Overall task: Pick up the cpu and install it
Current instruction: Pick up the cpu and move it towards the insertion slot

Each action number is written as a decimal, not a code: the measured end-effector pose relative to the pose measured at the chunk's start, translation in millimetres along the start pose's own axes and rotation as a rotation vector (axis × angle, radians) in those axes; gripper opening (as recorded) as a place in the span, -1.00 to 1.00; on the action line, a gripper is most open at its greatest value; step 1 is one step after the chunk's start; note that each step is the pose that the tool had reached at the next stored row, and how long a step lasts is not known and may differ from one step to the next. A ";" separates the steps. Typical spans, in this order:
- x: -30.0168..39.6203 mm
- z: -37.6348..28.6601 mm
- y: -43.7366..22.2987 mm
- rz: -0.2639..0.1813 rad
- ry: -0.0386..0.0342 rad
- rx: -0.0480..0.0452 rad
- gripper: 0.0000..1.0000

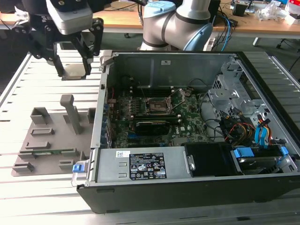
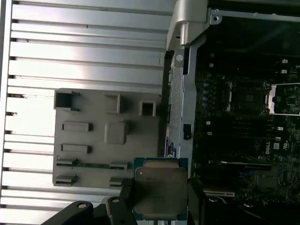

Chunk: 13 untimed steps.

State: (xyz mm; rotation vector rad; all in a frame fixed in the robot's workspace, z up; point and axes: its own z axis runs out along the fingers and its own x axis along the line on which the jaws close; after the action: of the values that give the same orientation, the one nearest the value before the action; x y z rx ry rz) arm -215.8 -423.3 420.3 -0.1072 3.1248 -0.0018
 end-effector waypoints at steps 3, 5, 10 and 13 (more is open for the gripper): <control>-15.3 0.2 -1.0 0.000 0.0000 0.0000 0.09; -27.3 0.5 -1.7 0.000 -0.0001 -0.0001 0.09; -53.8 0.9 -3.4 0.000 0.0000 0.0000 0.09; -64.4 1.1 -4.1 0.000 0.0000 0.0000 0.09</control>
State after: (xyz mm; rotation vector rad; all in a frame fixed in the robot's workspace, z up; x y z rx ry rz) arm -151.2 -422.9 420.2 -0.1074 3.1248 -0.0018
